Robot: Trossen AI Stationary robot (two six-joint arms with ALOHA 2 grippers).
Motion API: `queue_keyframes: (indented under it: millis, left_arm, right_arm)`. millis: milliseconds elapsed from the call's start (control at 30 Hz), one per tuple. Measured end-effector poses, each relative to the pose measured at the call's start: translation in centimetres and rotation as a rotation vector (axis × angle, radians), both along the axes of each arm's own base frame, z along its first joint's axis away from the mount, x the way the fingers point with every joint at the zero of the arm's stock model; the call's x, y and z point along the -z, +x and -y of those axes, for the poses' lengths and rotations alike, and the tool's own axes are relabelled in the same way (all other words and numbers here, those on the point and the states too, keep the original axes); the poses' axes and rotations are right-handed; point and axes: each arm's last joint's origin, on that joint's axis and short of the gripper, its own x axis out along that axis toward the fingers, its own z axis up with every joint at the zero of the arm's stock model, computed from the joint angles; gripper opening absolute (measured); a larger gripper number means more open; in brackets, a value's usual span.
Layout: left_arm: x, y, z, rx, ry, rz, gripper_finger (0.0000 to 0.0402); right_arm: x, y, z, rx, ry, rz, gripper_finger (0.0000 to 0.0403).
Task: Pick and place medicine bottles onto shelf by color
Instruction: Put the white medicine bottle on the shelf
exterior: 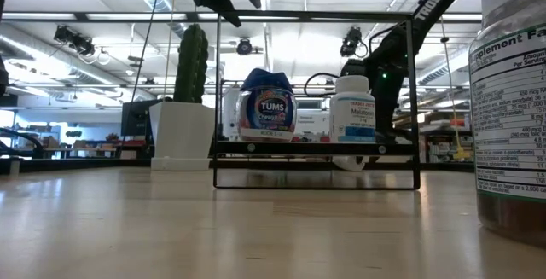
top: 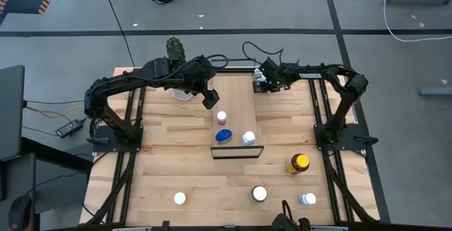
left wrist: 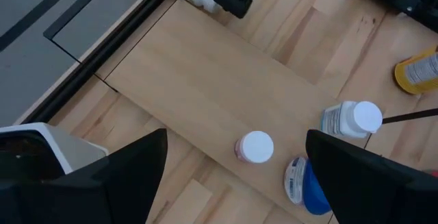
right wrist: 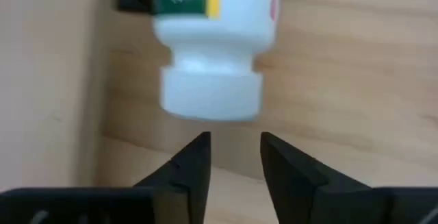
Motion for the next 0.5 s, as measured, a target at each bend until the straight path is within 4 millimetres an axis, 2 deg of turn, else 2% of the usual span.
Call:
queue_keyframes:
  millis: [100, 200, 333, 500]
  left_arm:
    - [0.0, 0.0, 0.0, -0.01, -0.008, 0.004, 0.0352]
    - [0.0, 0.0, 0.1, -0.018, -0.014, 0.007, 0.0352]
    - [0.0, 0.0, 0.0, -0.018, -0.013, 0.008, 0.0352]
    - [0.0, 0.0, 0.0, -0.018, -0.013, 0.008, 0.0352]
  right_arm:
    - [-1.1, 0.0, 0.0, -0.008, -0.036, 0.041, 0.0134]
    - [-2.4, -0.3, -0.2, -0.009, -0.069, 0.065, 0.0162]
    - [-3.4, -0.4, -0.2, -0.006, -0.135, 0.067, 0.0229]
    - [-3.0, -0.2, 0.4, 0.021, -0.158, 0.079, 0.0314]
